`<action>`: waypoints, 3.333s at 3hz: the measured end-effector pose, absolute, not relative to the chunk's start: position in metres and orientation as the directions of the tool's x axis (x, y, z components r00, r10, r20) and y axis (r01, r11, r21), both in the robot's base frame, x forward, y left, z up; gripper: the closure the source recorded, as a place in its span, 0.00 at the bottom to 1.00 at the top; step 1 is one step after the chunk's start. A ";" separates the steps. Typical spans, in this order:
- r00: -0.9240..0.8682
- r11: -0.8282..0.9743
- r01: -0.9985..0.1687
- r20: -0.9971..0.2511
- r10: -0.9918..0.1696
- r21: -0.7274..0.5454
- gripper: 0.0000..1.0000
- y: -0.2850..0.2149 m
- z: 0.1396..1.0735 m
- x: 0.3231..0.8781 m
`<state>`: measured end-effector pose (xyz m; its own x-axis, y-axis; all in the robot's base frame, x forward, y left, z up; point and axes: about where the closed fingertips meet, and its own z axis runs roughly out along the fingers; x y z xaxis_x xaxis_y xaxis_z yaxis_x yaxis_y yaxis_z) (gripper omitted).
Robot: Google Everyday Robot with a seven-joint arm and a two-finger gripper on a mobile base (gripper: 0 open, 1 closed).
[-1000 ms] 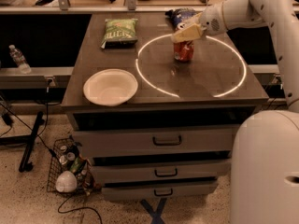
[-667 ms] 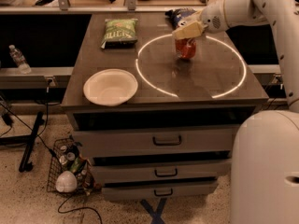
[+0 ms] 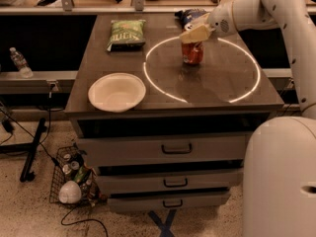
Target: Move coke can near green jalapeno chip bag
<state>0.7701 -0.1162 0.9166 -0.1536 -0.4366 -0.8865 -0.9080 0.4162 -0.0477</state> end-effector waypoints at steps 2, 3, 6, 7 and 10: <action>0.026 0.374 -0.912 -0.934 -0.357 -0.168 1.00 -0.052 0.952 0.804; 0.093 0.368 -0.902 -0.934 -0.346 -0.226 1.00 -0.028 0.955 0.825; 0.089 0.368 -0.901 -0.927 -0.364 -0.231 0.67 0.011 0.921 0.857; 0.075 0.359 -0.908 -0.927 -0.368 -0.216 0.45 0.017 0.915 0.857; 0.040 0.391 -0.901 -0.933 -0.358 -0.189 0.00 -0.001 0.926 0.853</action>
Offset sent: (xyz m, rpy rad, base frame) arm 0.0713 0.0934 0.0805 0.1337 -0.3367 0.0846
